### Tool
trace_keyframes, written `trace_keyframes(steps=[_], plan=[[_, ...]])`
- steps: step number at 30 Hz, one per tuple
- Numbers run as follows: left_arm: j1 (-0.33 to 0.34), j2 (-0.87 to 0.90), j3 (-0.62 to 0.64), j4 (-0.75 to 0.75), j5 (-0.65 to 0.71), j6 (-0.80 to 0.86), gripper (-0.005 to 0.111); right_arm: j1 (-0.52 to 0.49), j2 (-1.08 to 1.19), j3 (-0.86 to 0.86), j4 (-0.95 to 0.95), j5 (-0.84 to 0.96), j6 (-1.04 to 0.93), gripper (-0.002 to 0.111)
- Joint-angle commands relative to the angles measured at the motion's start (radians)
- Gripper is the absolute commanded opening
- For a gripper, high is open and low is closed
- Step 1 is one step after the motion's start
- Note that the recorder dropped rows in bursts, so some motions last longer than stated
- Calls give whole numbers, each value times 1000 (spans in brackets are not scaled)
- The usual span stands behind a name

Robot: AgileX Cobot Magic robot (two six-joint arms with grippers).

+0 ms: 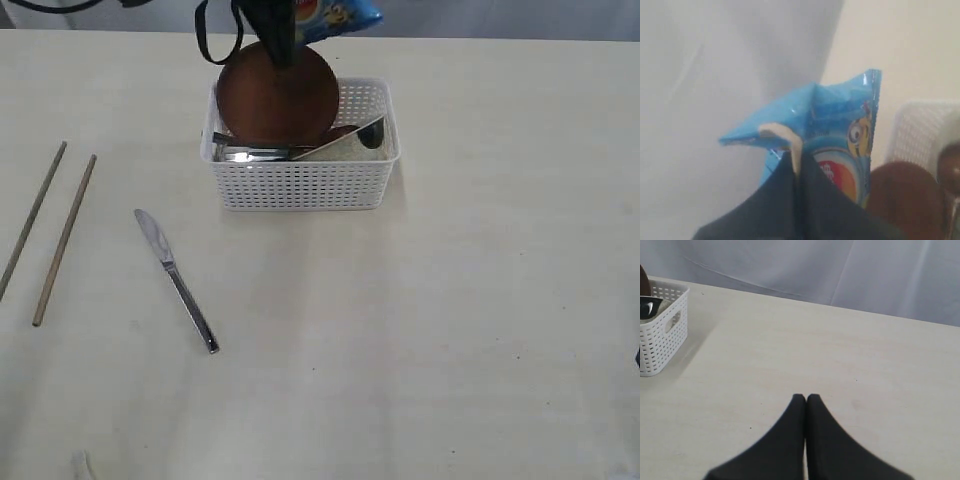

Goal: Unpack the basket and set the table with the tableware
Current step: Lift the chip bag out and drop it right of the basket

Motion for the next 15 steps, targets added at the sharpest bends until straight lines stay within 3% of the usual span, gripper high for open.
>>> trace_keyframes(steps=[1,8,15], plan=[[-67,-15,5,-15,-74,-132,0,0,-4,4,-6,-3,1,0],[-209,43,5,-15,-253,-238,0,0,-4,4,-6,-3,1,0],[-306,171,5,-15,-370,-311,0,0,-4,4,-6,-3,1,0]])
